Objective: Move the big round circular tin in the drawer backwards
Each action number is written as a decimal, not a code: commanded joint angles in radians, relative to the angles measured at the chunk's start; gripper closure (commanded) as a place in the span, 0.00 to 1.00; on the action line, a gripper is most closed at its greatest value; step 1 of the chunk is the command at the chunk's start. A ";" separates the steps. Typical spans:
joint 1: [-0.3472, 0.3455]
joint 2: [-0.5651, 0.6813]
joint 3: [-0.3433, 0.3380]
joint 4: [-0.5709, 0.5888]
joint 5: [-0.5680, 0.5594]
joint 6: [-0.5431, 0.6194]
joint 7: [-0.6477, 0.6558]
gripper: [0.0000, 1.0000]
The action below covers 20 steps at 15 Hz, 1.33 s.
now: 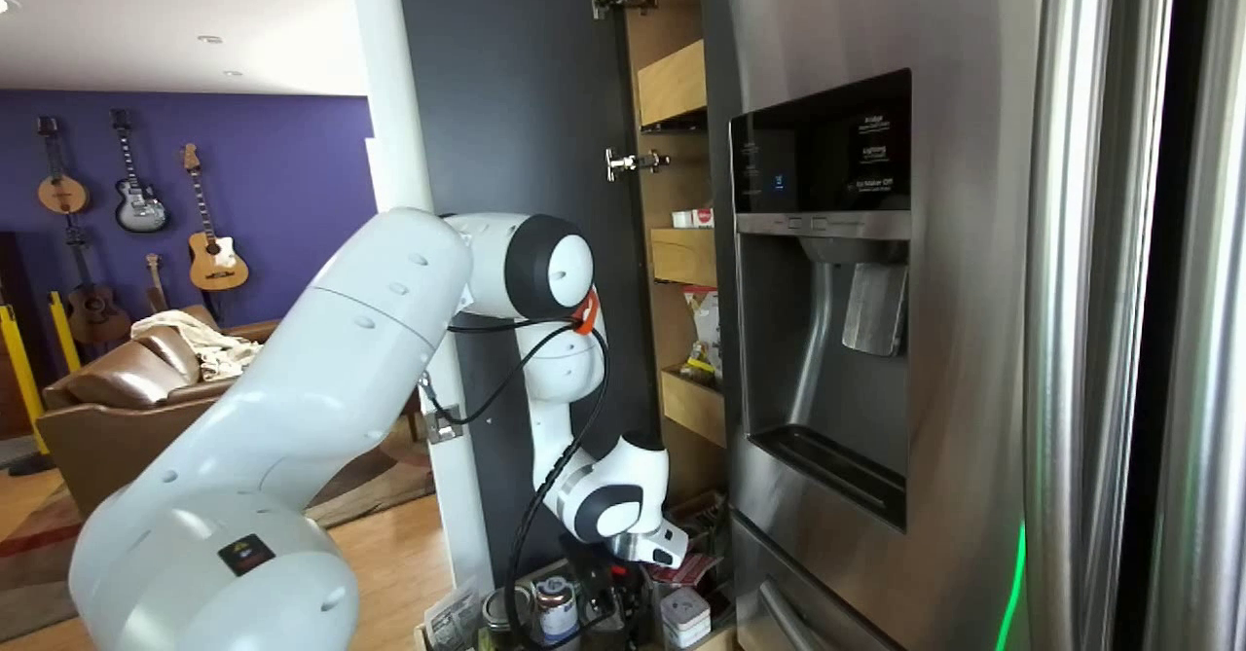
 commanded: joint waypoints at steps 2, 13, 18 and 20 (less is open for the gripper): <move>0.133 0.078 -0.096 0.104 -0.015 -0.045 0.157 0.00; 0.295 0.140 -0.202 0.207 -0.047 -0.122 0.323 0.65; 0.285 0.125 -0.198 0.193 -0.059 -0.140 0.301 0.99; 0.278 0.108 -0.193 0.173 -0.079 -0.158 0.272 1.00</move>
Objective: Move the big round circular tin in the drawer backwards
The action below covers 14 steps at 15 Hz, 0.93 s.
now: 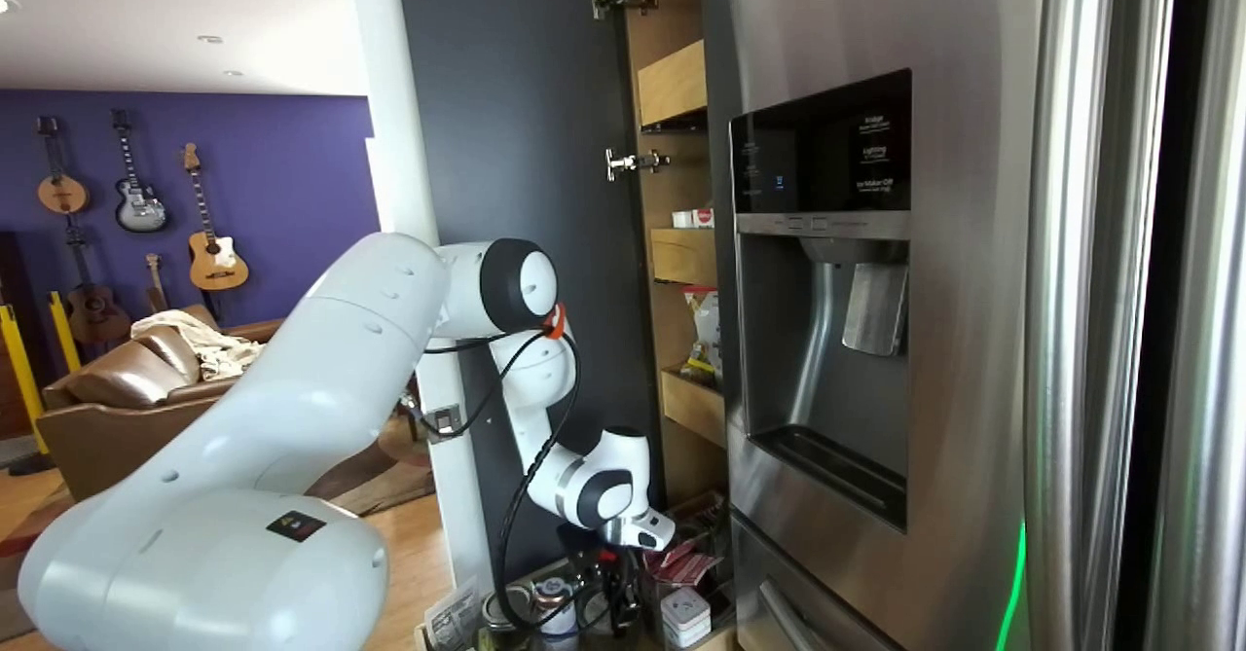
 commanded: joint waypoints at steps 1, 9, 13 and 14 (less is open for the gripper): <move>-0.011 -0.009 0.012 -0.030 -0.051 -0.033 -0.052 0.97; -0.019 -0.054 -0.008 -0.150 -0.147 -0.016 -0.157 0.97; -0.006 -0.072 -0.036 -0.189 -0.216 -0.002 -0.213 0.97; -0.007 -0.076 -0.039 -0.195 -0.237 0.004 -0.235 0.97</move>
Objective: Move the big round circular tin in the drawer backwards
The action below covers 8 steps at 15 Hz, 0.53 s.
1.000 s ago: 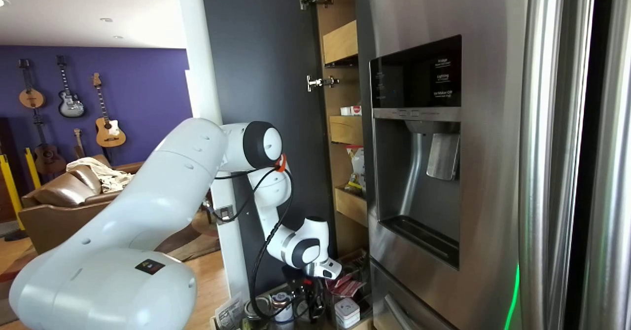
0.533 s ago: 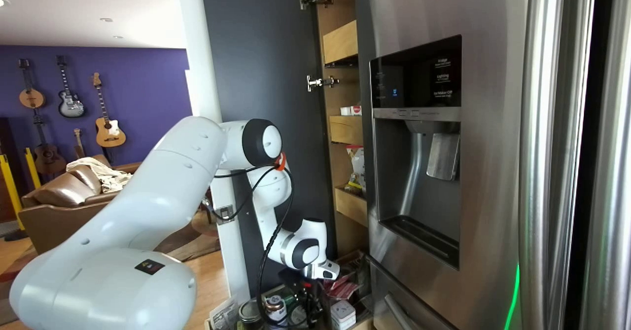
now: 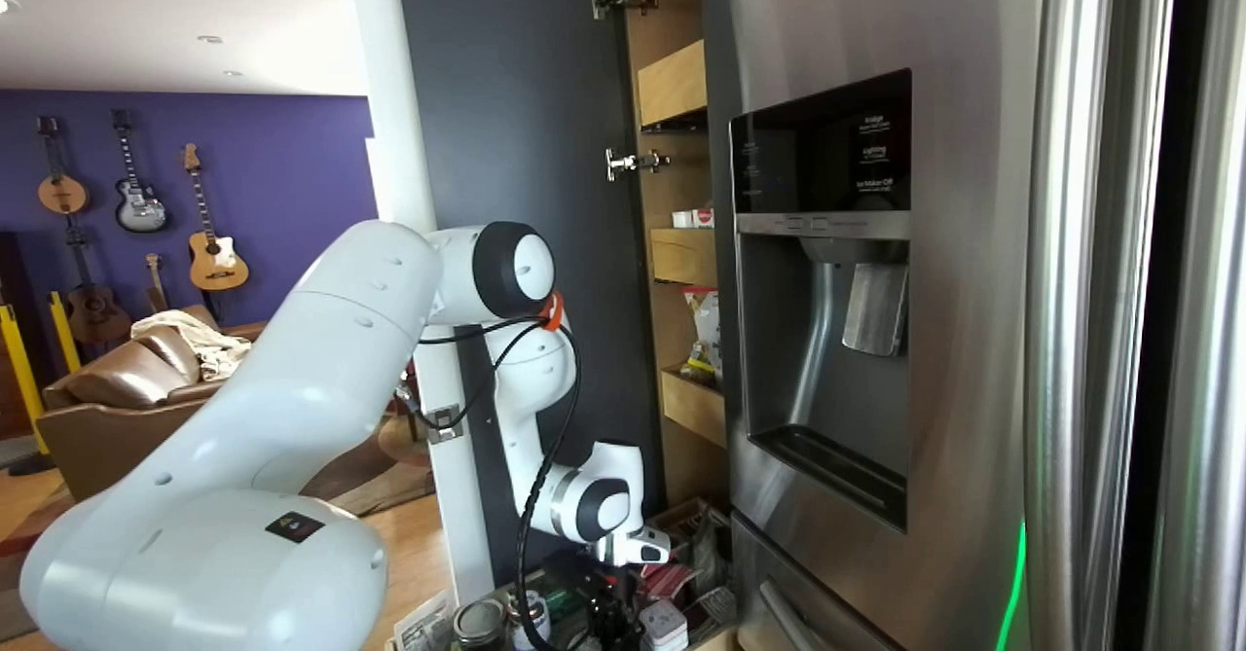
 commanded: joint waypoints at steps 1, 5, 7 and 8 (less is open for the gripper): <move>0.005 -0.017 -0.020 -0.049 -0.096 0.025 -0.073 0.97; 0.021 -0.026 -0.018 -0.054 -0.208 0.055 -0.164 0.97; 0.021 -0.036 -0.002 -0.063 -0.252 0.082 -0.214 0.97; 0.020 -0.038 0.005 -0.066 -0.273 0.095 -0.240 0.97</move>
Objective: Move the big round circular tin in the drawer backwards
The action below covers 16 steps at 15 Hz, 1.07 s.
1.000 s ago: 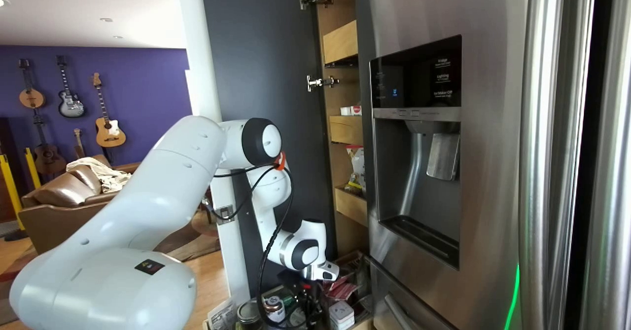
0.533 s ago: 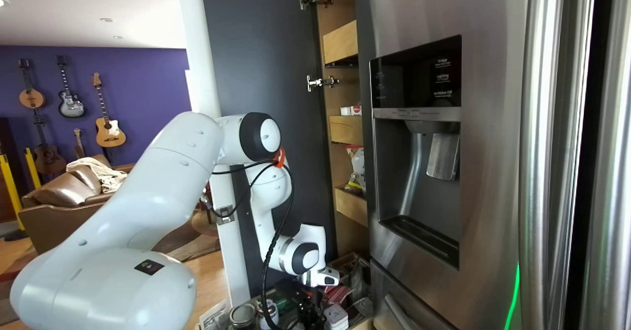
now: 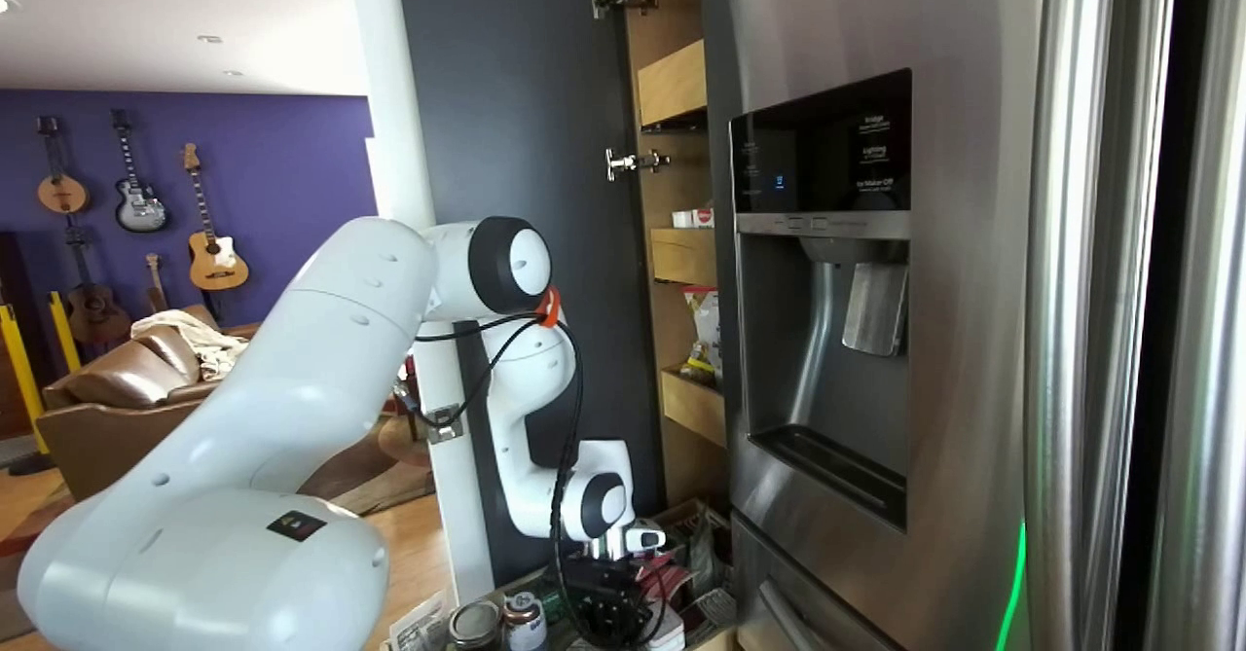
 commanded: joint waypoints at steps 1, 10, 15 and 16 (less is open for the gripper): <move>0.008 -0.031 0.024 -0.055 -0.085 0.066 -0.089 0.97; -0.074 -0.078 0.137 -0.156 -0.209 0.113 -0.393 0.97; -0.126 -0.084 0.197 -0.191 -0.253 0.121 -0.529 0.97; -0.137 -0.083 0.208 -0.193 -0.256 0.122 -0.549 0.97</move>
